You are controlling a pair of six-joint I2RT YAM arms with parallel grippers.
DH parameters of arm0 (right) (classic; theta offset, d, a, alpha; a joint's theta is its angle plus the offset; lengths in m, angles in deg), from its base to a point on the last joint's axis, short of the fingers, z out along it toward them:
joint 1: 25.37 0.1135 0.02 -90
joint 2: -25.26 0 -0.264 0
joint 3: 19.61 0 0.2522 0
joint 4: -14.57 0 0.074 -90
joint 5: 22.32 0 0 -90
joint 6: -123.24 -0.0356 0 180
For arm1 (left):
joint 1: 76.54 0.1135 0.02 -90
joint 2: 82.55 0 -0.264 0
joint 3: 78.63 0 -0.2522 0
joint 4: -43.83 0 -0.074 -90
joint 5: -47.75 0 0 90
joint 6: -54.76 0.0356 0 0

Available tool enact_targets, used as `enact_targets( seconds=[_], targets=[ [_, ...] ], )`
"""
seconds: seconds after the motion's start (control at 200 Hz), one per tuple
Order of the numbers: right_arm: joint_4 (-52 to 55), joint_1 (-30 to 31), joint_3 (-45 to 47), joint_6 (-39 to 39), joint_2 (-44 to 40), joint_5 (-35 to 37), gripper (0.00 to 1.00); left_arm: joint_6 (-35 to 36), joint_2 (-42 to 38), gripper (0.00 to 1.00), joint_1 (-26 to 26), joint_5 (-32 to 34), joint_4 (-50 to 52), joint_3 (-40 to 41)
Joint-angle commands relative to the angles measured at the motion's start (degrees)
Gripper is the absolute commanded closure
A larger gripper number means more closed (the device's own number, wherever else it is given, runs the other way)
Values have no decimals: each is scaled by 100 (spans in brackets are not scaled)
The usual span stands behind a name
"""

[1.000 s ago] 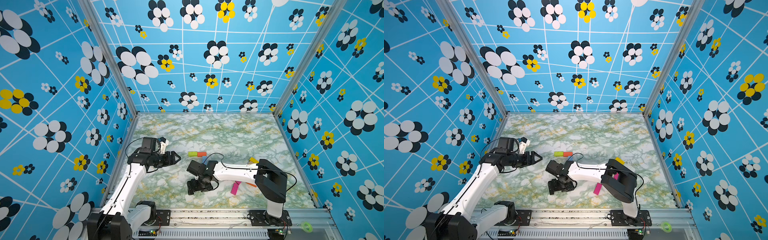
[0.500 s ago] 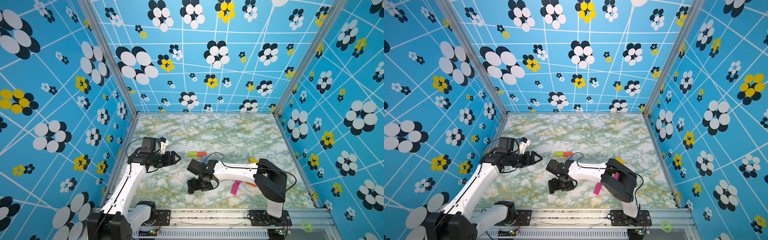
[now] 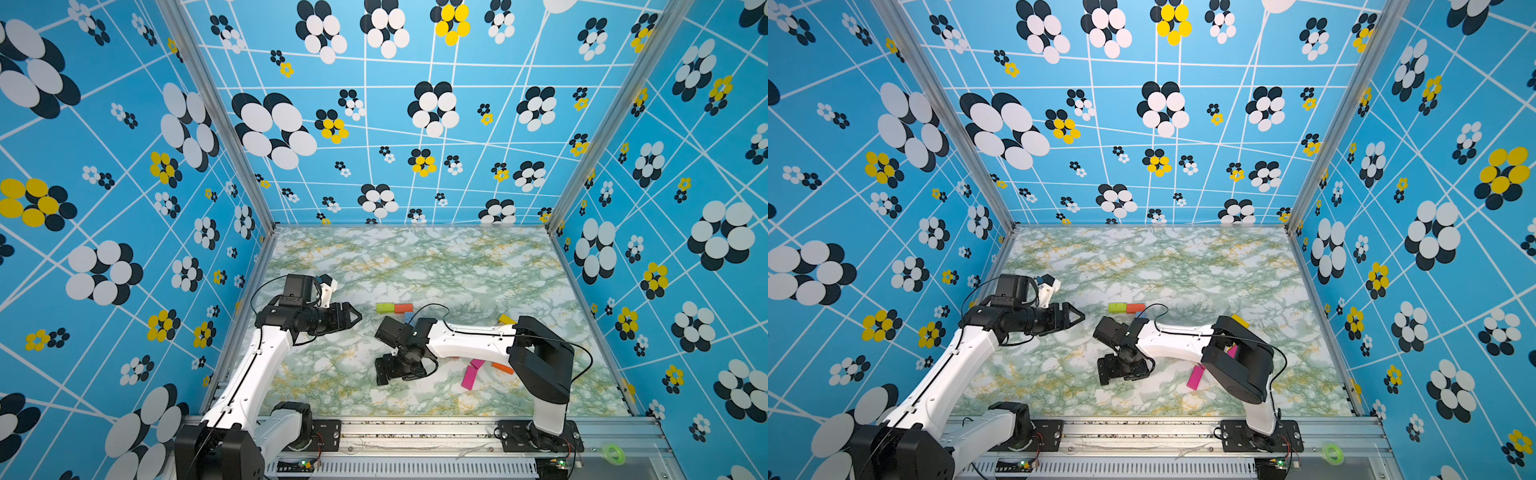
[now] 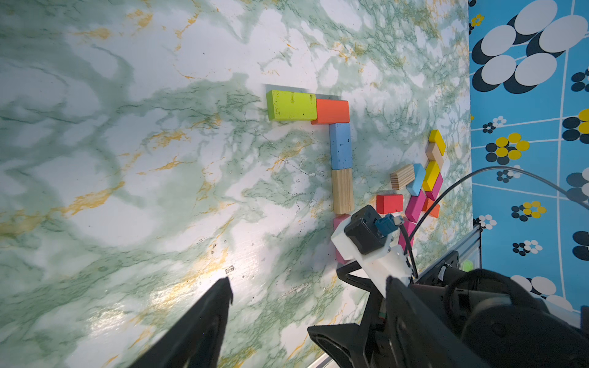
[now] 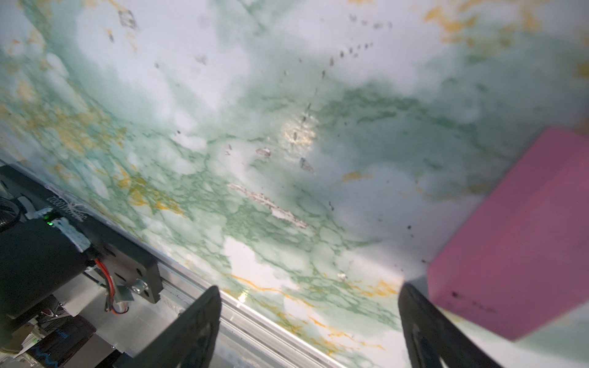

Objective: Assemble the number 7 with building blocks
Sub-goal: Assemble the building block at the center of the board.

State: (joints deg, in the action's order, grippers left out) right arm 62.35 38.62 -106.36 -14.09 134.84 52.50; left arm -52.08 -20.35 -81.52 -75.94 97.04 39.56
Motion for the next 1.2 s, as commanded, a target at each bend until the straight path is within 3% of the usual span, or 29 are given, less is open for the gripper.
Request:
enact_targets(
  seconds=[0.0,1.194],
  targets=[
    [59,-65,-39,90,217,129,10,92,56,21,-30,-63,55,59],
    [-152,-174,55,127,278,121,10,93,56,21,-83,-50,62,60]
  ],
)
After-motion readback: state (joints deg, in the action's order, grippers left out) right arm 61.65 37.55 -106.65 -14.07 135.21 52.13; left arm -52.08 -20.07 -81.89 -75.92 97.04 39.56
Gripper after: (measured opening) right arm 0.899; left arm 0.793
